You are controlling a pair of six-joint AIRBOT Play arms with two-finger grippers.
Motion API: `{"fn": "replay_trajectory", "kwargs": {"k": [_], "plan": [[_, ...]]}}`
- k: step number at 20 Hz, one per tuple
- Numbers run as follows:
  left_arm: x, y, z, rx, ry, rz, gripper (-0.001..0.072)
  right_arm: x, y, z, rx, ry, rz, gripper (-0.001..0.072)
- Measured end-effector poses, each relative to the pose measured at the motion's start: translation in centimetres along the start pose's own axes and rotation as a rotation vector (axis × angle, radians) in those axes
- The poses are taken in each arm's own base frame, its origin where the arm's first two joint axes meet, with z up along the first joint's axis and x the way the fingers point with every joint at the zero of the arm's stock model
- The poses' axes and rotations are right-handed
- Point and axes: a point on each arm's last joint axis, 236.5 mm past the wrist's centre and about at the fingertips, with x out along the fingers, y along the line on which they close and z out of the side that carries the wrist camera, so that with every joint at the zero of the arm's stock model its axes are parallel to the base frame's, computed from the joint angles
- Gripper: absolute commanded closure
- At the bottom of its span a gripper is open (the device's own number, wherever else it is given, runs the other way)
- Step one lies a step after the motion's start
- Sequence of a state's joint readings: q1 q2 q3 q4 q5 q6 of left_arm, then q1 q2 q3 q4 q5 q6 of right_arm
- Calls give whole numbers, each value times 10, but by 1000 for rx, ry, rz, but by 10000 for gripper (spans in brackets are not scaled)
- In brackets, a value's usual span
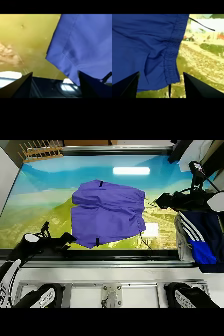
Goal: Fold the clothes and pants, and hang the long-sleeved shirts on hangers.
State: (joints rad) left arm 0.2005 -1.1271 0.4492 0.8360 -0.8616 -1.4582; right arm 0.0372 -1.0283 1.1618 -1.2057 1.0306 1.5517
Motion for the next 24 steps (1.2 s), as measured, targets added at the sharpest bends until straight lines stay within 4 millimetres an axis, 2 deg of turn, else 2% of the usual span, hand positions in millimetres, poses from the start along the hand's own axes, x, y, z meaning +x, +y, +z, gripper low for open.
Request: {"fn": "replay_trajectory", "kwargs": {"k": [5, 6, 7, 9, 10, 12, 14, 16, 18, 21, 24], "plan": [[25, -24, 0, 39, 32, 2, 104, 0, 3, 2, 5, -14, 12, 123], [30, -30, 1, 47, 40, 4, 173, 0, 3, 2, 5, -13, 12, 122], [35, -36, 3, 61, 43, 8, 425, 0, 4, 2, 6, -14, 14, 120], [43, -43, 6, 94, 48, 18, 662, 2, 2, 0, 10, -10, 12, 117], [45, -46, 8, 112, 48, 24, 702, 3, 0, -2, 15, -3, 9, 117], [43, -54, 13, 135, 36, 18, 702, 9, -13, -15, 47, 36, -11, 117], [35, -62, 19, 155, 14, 5, 701, 21, -38, -40, 139, 99, -47, 117], [27, -66, 21, 183, -2, -2, 701, 40, -65, -74, 250, 182, -87, 116], [20, -70, 22, 210, -10, -8, 702, 65, -81, -107, 354, 254, -91, 116], [17, -75, 19, 240, -11, -13, 701, 105, -81, -140, 442, 317, -32, 117], [18, -79, 13, 265, 0, -14, 701, 144, -63, -154, 482, 332, 61, 117]]}}
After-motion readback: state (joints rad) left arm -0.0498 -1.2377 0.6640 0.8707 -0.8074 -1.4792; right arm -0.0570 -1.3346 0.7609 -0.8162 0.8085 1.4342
